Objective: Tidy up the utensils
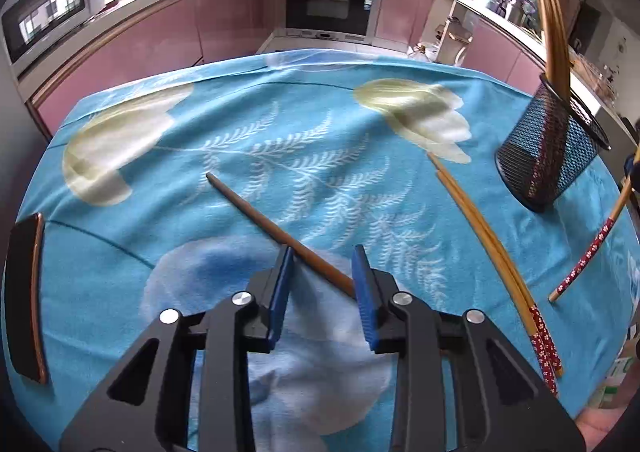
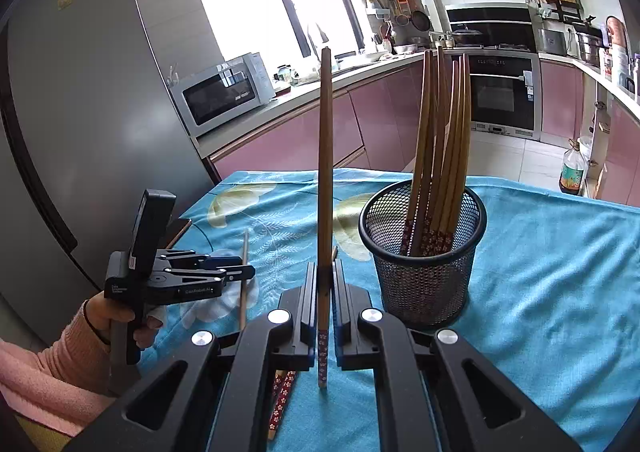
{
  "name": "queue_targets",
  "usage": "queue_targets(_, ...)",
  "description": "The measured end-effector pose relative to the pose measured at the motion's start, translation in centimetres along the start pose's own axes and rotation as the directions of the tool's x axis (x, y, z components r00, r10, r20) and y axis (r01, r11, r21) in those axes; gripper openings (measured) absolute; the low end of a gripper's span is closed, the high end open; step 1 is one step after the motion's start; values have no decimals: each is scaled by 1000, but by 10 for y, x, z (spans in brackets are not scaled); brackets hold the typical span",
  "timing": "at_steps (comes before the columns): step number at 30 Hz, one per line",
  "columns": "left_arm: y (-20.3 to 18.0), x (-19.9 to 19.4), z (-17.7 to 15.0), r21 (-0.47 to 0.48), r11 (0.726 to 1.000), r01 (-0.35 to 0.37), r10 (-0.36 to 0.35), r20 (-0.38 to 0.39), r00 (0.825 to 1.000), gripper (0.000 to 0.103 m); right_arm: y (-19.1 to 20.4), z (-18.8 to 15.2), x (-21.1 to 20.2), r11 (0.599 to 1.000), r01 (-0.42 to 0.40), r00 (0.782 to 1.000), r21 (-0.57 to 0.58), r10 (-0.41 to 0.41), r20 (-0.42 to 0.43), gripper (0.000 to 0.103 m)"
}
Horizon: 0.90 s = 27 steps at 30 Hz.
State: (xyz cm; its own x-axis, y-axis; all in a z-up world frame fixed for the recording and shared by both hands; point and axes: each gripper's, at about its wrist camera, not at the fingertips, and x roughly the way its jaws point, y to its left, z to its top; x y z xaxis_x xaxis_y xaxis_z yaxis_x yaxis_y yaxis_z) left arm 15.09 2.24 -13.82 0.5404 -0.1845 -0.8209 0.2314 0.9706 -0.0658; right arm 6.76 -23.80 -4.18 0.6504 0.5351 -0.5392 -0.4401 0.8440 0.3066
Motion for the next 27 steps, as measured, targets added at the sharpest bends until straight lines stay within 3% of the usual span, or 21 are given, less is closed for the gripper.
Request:
queue_targets(9, -29, -3, -5, 107, 993, 42, -43, 6, 999, 21, -1, -1, 0, 1000, -2, 1000, 3, 2, 0, 6)
queue_targets(12, -35, -10, -11, 152, 986, 63, -65, 10, 998, 13, -3, -1, -1, 1000, -4, 1000, 4, 4, 1, 6)
queue_targets(14, -39, -17, -16, 175, 977, 123, -125, -3, 992, 1, -4, -1, -1, 1000, -6, 1000, 6, 6, 2, 6)
queue_targets(15, -41, -20, -20, 183, 971, 156, -156, -14, 988, 1, -5, -1, 0, 1000, -5, 1000, 6, 5, 2, 6)
queue_targets(17, -47, -24, -27, 226, 963, 144, -144, -16, 989, 1, -6, -1, 0, 1000, -5, 1000, 7, 5, 2, 6)
queue_targets(21, -44, -31, -27, 209, 970, 126, -133, 19, 991, 11, -6, -2, 0, 1000, -5, 1000, 7, 5, 3, 6)
queue_targets(23, -39, -31, -21, 175, 980, 95, -102, 32, 994, 33, -5, -3, 1, 1000, -6, 1000, 6, 6, 2, 6)
queue_targets(27, -25, -17, -2, 106, 993, 46, -50, 33, 998, 35, -4, -3, 1, 1000, -10, 1000, 3, 10, 0, 7)
